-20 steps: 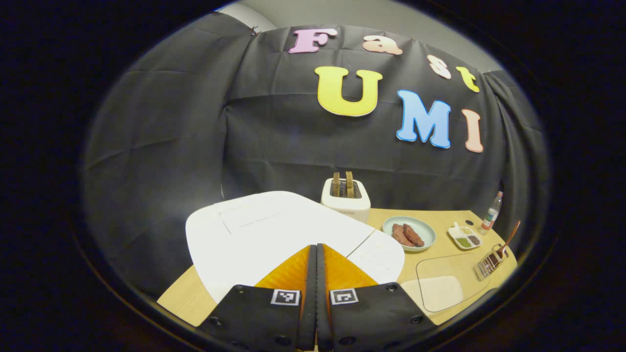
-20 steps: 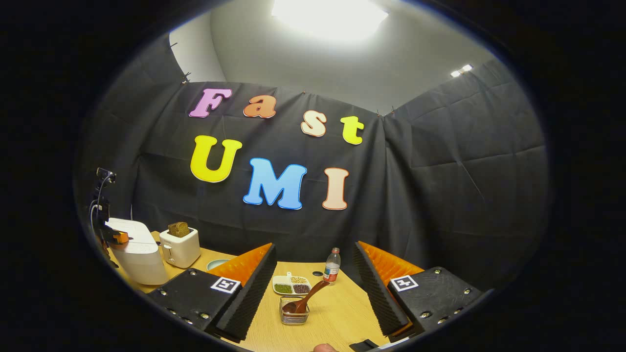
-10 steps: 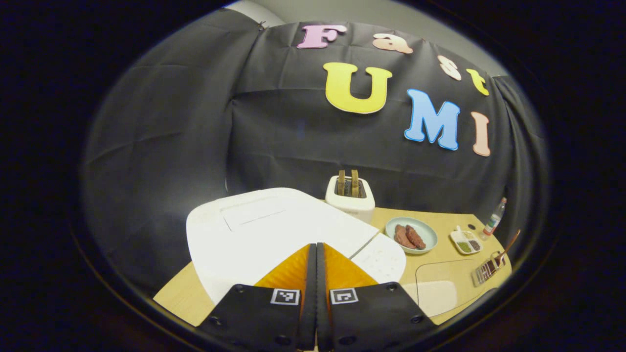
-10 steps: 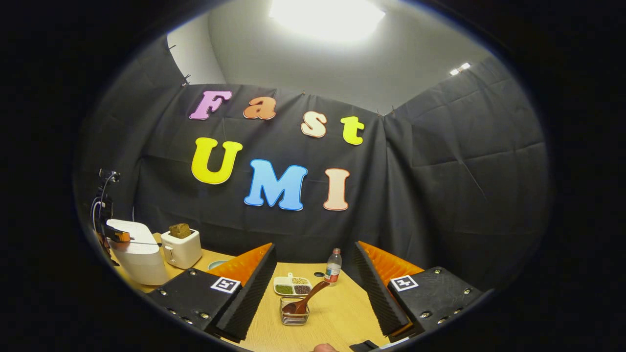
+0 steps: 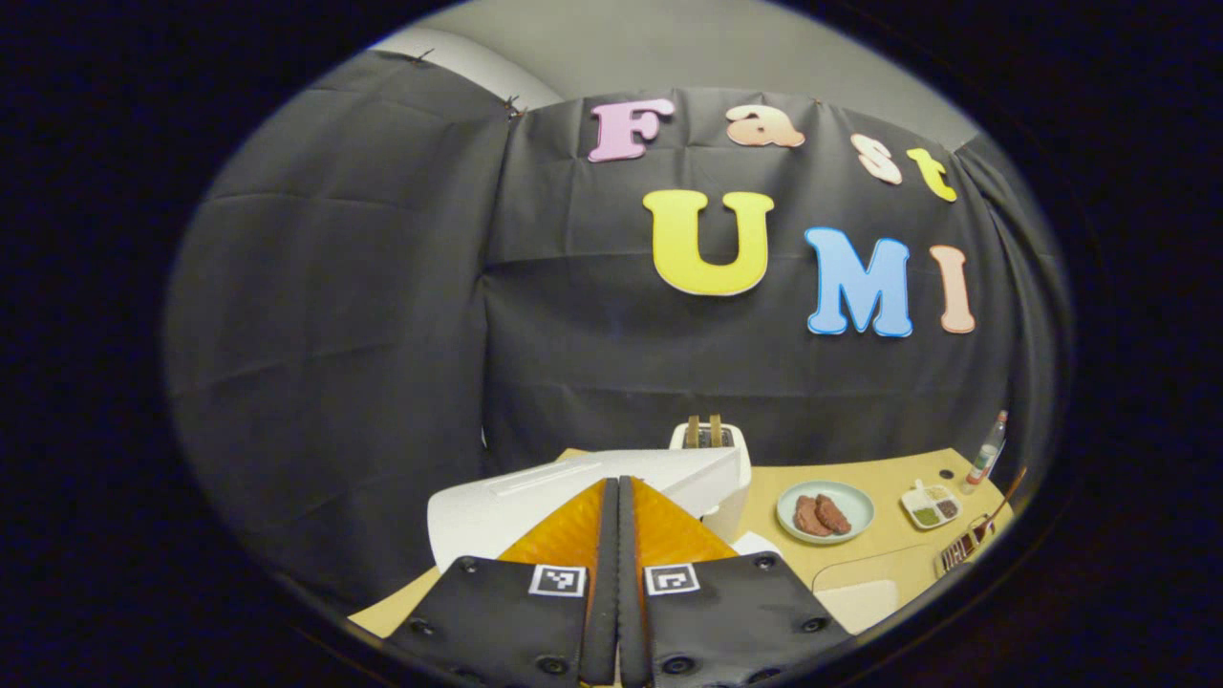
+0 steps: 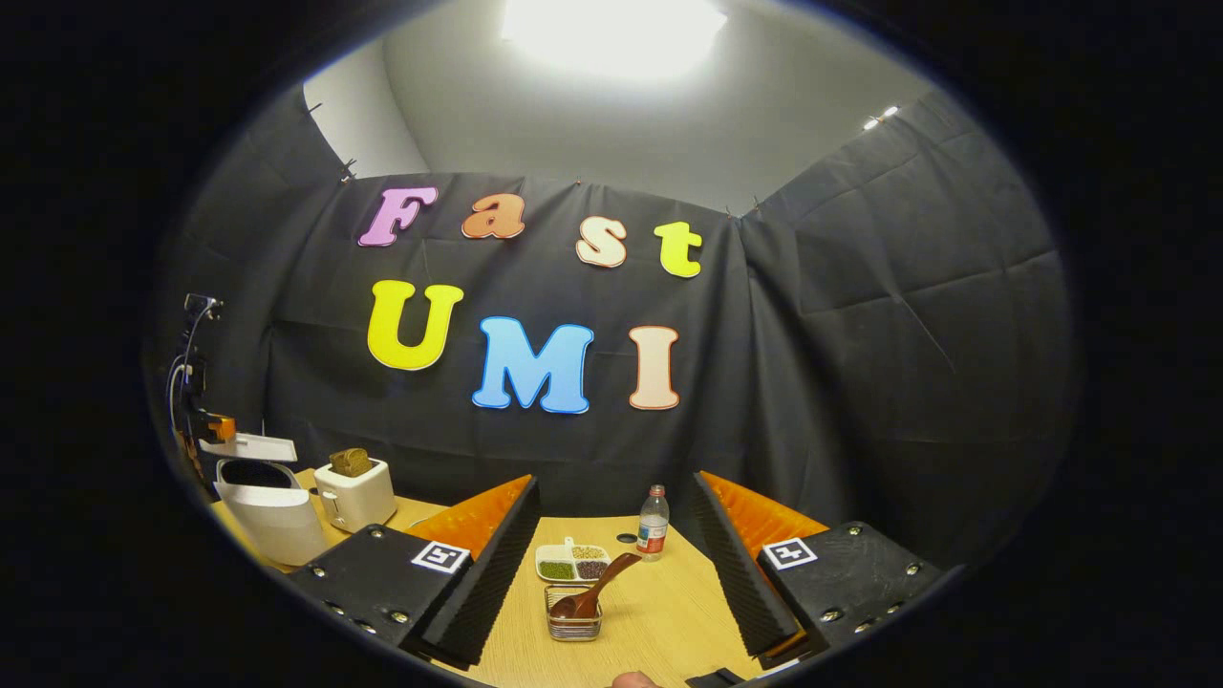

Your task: Close the left gripper, press the button to open the rice cooker; take a wooden spoon from the chopstick holder with the right hand, scoop a spoonful of rice and pour it into the rice cooker, then put the wooden spoon back into the chopstick holder.

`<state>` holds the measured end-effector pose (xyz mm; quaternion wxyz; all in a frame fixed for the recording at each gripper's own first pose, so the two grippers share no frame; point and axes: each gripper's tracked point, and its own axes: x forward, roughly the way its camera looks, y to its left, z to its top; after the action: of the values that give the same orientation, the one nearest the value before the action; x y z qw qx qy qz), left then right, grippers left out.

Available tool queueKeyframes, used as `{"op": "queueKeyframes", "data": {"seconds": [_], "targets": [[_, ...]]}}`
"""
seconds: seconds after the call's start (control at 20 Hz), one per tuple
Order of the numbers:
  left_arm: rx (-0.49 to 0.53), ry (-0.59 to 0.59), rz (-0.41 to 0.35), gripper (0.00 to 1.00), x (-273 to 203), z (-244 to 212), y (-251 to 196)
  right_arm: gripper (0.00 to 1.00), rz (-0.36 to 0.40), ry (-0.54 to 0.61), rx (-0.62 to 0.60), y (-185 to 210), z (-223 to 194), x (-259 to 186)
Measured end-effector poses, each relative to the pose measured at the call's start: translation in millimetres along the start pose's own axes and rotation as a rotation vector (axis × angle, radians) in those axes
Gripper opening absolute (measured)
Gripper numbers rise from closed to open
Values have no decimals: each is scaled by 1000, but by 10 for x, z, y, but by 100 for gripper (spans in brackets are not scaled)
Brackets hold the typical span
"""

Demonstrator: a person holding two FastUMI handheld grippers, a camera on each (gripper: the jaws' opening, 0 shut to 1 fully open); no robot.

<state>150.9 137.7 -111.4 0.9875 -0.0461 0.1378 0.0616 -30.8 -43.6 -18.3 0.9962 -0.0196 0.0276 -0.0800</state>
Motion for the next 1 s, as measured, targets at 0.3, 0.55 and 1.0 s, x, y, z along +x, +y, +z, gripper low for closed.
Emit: {"op": "queueKeyframes", "data": {"seconds": [0.3,0.55,1.0], "targets": [[-25,-132,-17,9,-487,500,-189,96,42,-2,18,-6,-41,219],[-27,-213,-72,63,-874,787,-506,95,75,-7,45,-16,-80,478],[-8,-302,-37,97,-1494,1015,-710,96,102,64,55,-84,-558,1119]]}}
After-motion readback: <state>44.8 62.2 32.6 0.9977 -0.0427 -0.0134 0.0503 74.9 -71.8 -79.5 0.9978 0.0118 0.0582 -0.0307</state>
